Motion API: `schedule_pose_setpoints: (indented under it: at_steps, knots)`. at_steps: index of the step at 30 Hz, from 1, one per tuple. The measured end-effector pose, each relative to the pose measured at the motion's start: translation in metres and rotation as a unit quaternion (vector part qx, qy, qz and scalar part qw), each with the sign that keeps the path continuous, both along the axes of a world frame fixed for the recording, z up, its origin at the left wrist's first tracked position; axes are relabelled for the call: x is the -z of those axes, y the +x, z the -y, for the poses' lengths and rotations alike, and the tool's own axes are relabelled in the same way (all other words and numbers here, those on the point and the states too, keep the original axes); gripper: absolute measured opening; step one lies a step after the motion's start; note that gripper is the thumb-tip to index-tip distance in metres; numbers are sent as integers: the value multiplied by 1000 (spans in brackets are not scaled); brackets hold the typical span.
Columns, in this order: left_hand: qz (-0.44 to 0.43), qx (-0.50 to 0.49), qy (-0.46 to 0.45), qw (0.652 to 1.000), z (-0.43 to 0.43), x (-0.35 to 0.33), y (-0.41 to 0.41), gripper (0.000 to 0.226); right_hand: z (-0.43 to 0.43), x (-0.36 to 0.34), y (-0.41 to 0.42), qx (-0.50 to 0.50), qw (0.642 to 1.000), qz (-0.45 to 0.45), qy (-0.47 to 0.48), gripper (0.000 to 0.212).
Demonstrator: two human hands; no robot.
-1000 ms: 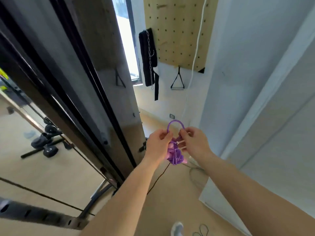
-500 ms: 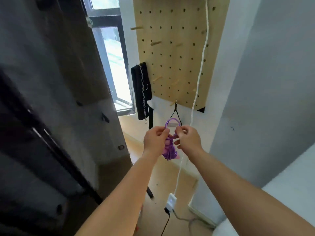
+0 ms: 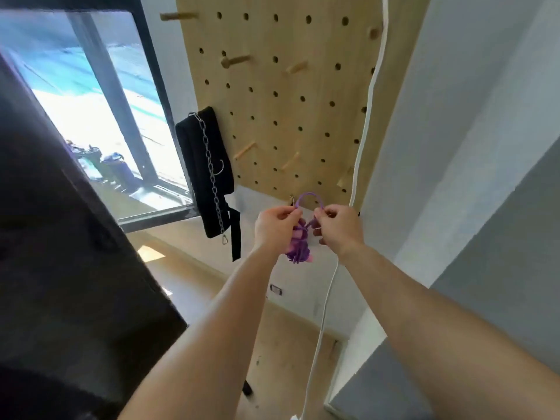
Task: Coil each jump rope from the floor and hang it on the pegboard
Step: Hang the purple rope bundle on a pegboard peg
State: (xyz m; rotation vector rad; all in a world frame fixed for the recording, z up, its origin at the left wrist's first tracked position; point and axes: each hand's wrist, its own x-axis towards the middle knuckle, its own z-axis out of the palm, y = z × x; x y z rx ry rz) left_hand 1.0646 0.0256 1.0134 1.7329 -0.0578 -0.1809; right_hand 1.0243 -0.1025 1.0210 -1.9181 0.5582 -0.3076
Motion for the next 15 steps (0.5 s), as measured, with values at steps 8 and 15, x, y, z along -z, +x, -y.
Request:
schedule_pose_setpoints:
  at_steps: [8,15]
  knots:
    - [48,91,49,993,81,29,87,15,69,25,57,107,989,-5,-100,34]
    - [44,54,35,997,118,46,119,10,98,35,90,133,985,-15,-107,33]
